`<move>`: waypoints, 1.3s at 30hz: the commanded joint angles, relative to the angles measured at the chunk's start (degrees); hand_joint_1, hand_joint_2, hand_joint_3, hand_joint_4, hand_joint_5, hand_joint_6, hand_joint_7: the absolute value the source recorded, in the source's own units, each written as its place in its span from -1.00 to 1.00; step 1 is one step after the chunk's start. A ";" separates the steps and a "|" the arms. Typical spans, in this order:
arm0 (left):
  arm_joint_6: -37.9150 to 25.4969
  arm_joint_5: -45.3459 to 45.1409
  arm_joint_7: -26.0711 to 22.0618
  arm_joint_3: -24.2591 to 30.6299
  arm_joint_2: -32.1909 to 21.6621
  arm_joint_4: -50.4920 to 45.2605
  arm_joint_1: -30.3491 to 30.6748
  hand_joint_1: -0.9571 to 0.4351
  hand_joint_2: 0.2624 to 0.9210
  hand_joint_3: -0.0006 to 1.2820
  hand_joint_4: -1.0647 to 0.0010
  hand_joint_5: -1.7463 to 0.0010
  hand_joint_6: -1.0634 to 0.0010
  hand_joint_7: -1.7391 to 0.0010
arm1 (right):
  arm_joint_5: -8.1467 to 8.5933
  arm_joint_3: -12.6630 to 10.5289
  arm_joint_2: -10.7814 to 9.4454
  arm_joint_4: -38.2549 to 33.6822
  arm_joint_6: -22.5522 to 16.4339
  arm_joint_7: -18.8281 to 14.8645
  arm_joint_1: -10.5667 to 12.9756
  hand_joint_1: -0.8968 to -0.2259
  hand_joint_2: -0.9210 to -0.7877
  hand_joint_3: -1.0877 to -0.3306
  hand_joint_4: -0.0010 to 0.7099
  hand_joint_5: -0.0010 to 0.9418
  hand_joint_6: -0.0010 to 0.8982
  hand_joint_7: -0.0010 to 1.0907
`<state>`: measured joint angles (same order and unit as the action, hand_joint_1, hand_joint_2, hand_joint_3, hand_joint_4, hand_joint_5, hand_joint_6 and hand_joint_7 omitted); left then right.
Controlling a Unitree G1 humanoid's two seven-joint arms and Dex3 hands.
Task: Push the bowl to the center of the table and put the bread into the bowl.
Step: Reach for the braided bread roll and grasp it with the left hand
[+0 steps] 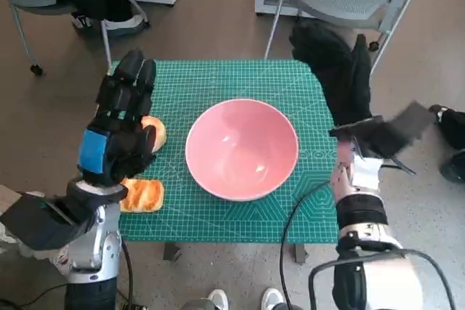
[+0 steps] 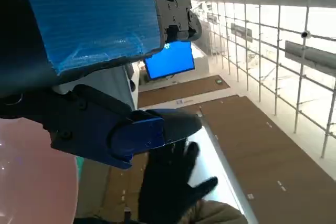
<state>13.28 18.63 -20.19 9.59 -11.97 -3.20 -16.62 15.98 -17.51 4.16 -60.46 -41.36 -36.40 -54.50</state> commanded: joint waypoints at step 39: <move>-45.31 -30.40 -9.26 8.78 -30.98 -39.81 12.24 -0.15 0.15 -0.96 1.00 1.00 0.71 0.83 | 4.36 4.74 -2.84 17.14 0.18 -2.52 12.01 -0.43 -1.00 -0.44 -0.77 -1.00 -0.62 -0.98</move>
<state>-10.73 1.10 -27.89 14.18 -34.00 -21.79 -14.05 20.44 -13.47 1.87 -44.41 -43.13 -40.78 -45.28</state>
